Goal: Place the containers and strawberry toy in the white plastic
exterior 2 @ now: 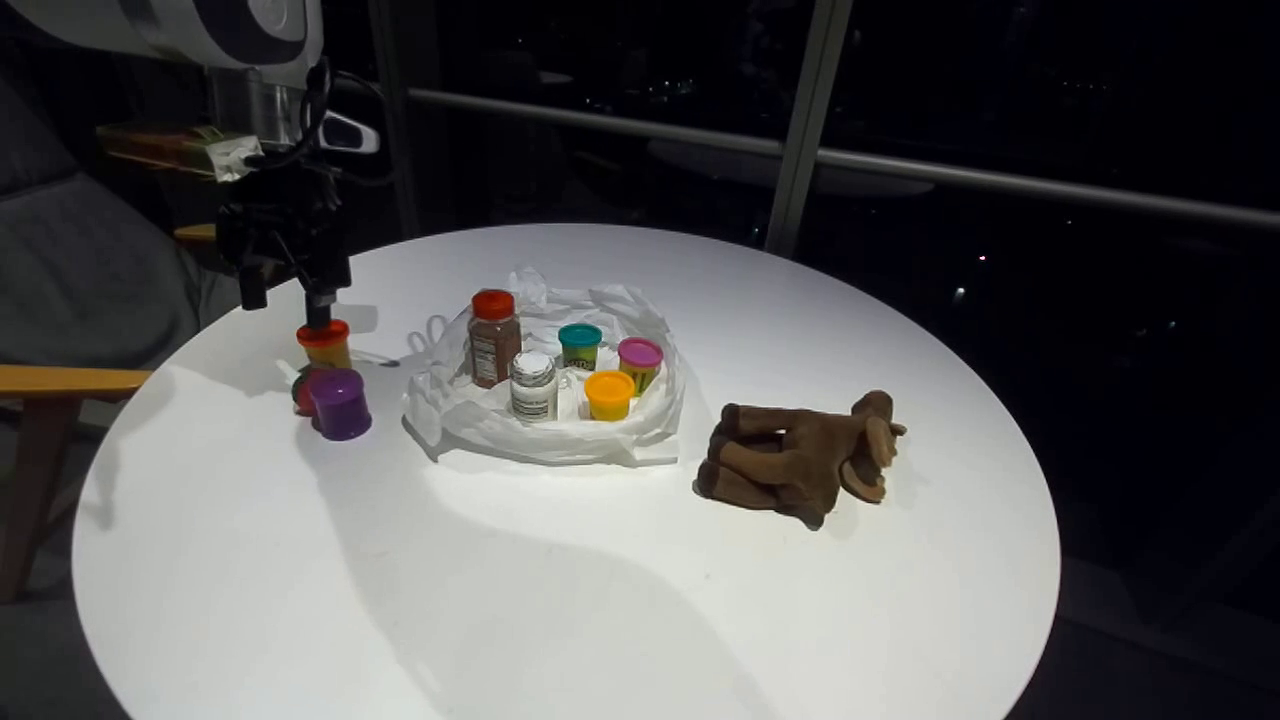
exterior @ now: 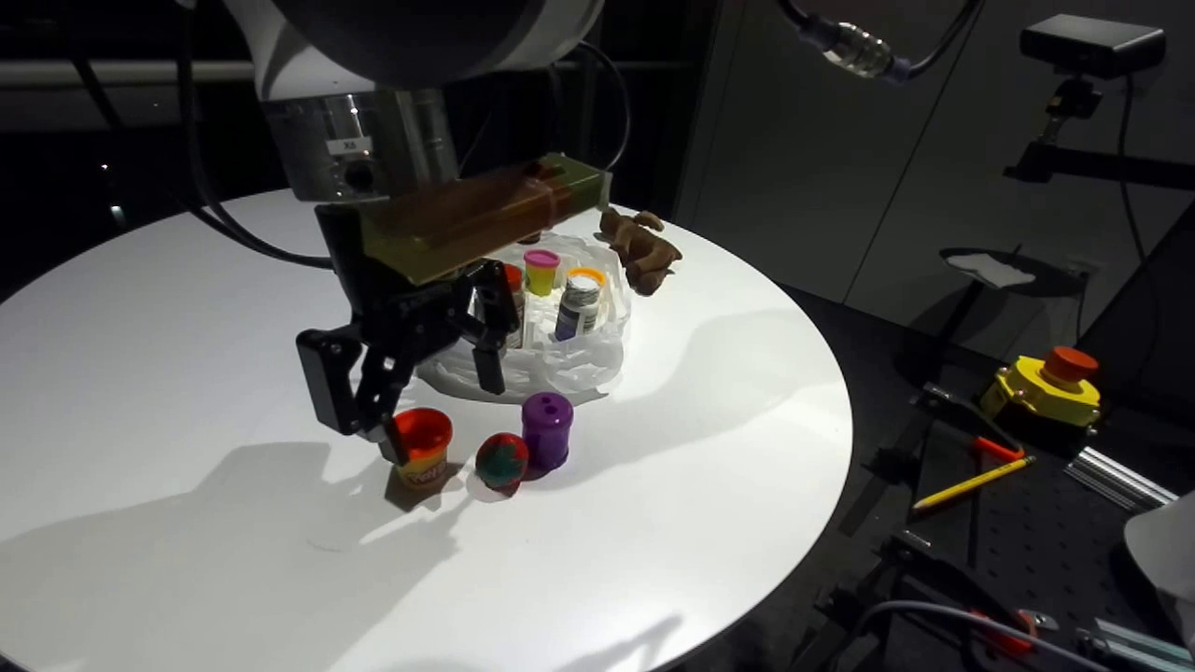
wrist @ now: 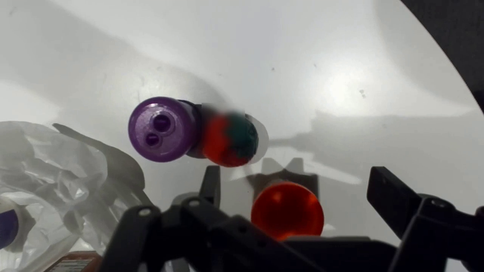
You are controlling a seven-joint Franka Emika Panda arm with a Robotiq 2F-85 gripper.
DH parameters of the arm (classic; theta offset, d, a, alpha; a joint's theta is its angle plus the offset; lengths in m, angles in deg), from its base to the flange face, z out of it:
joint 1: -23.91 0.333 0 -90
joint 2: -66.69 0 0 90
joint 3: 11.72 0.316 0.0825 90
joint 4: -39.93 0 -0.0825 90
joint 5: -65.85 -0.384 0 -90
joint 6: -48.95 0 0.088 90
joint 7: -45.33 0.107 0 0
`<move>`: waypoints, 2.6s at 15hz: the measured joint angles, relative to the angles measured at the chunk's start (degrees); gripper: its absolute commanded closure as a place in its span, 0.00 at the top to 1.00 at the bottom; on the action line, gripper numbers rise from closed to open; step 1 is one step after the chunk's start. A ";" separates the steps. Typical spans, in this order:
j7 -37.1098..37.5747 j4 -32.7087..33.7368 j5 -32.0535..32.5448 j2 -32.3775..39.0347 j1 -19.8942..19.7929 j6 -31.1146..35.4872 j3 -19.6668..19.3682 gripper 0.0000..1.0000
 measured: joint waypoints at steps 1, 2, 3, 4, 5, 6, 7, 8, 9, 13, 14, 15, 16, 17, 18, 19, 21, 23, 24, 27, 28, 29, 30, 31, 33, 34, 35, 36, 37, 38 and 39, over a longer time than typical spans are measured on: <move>-0.88 -0.55 0.06 0.01 -0.17 0.33 0.00 1.00; -1.92 -1.06 0.06 0.03 -0.34 0.79 0.00 1.00; -3.00 -1.52 0.05 0.03 -0.58 1.32 0.05 1.00; -4.20 -2.00 -0.04 0.04 -0.96 2.12 0.25 1.00; -5.28 -2.37 -0.13 0.06 -1.37 2.90 0.48 1.00; -6.36 -2.75 -0.21 0.07 -1.83 3.71 0.77 1.00; -7.26 -3.08 -0.22 0.09 -2.26 4.46 1.00 1.00; -8.15 -3.41 -0.25 0.12 -2.64 5.19 1.20 1.00; -8.93 -3.63 -0.33 0.22 -2.99 5.83 1.40 1.00; -11.59 -4.21 -0.57 0.72 -3.97 7.76 2.10 1.00; -12.13 -4.27 -0.60 0.91 -4.11 8.21 2.27 1.00; -12.61 -4.30 -0.62 1.12 -4.20 8.62 2.44 1.00; -13.05 -4.30 -0.63 1.36 -4.27 8.87 2.62 1.00; -13.38 -4.29 -0.63 1.61 -4.33 9.24 2.78 1.00; -13.67 -4.29 -0.63 1.87 -4.36 9.72 2.93 1.00; -13.94 -4.29 -0.63 2.11 -4.39 10.08 3.06 1.00; -14.33 -4.26 -0.63 2.50 -4.44 11.00 3.26 1.00; -14.69 -4.17 -0.63 2.81 -4.48 11.92 3.42 1.00; -14.88 -4.16 -0.63 2.93 -4.48 12.51 3.49 1.00; -15.40 -4.12 -0.63 3.09 -4.48 14.55 3.72 0.75; -15.49 -4.11 -0.63 3.11 -4.48 15.33 3.76 0.75; -15.57 -4.10 -0.63 3.12 -4.48 15.91 3.77 0.68; -15.65 -4.09 -0.63 3.12 -4.48 16.40 3.77 0.58; -15.69 -4.09 -0.63 3.12 -4.48 16.65 3.77 0.50; -15.71 -4.09 -0.60 3.12 -4.48 17.30 3.75 0.35; -15.71 -4.09 -0.57 3.12 -4.49 17.64 3.71 0.29; -15.71 -4.09 -0.56 3.12 -4.48 17.88 3.67 0.28; -15.71 -4.09 -0.52 3.12 -4.48 18.14 3.60 0.28; -15.71 -4.09 -0.48 3.12 -4.48 18.50 3.51 0.28; -15.66 -4.02 -0.32 3.10 -4.46 18.91 3.38 0.28; -15.55 -3.86 -0.11 2.99 -4.41 19.41 3.19 0.28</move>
